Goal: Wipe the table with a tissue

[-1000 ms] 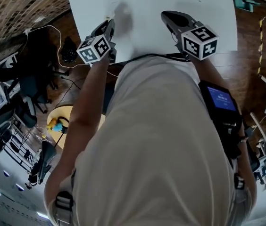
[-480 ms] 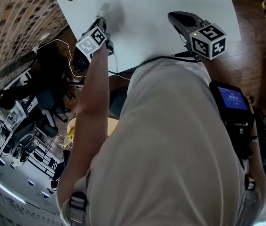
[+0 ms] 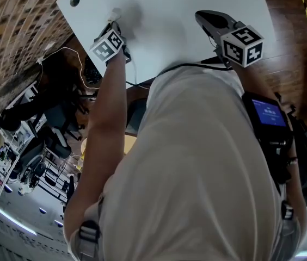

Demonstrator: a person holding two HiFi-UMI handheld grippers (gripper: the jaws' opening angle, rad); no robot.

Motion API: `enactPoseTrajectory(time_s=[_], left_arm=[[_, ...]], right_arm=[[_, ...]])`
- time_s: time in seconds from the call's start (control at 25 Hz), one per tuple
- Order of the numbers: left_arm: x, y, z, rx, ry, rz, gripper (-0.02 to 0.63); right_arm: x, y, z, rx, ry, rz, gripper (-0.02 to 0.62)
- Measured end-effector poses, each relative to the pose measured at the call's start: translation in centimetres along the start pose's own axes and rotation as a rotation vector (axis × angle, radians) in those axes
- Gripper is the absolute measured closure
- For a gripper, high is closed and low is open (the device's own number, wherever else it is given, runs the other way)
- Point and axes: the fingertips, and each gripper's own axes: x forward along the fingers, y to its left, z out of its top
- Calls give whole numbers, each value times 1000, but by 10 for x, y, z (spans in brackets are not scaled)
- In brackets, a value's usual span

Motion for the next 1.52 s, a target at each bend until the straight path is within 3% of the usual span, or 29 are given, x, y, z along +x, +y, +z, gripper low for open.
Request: enactPoseTrajectory(time_s=[0.2, 0.36, 0.6, 0.76, 0.92, 1.2, 1.4, 1.52], left_arm=[[4, -33, -5, 99, 47, -57, 549], [6, -48, -5, 131, 67, -64, 548], [6, -69, -7, 214, 99, -148, 548], [4, -118, -24, 287, 158, -288, 548], [-10, -175, -53, 286, 212, -495, 548], [-52, -190, -67, 132, 57, -611, 548], [-69, -125, -49, 95, -47, -548, 548], [-75, -110, -51, 97, -82, -525, 548]], right_arm=[[0, -3, 1, 5, 1, -2, 588], [0, -3, 3, 0, -1, -2, 588], [1, -1, 1, -1, 6, -3, 588], [-1, -2, 0, -2, 7, -2, 588], [0, 1, 7, -8, -9, -3, 588], [-17, 6, 10, -30, -15, -59, 588], [17, 34, 10, -61, -33, -26, 588], [22, 47, 8, -88, -31, -2, 588]])
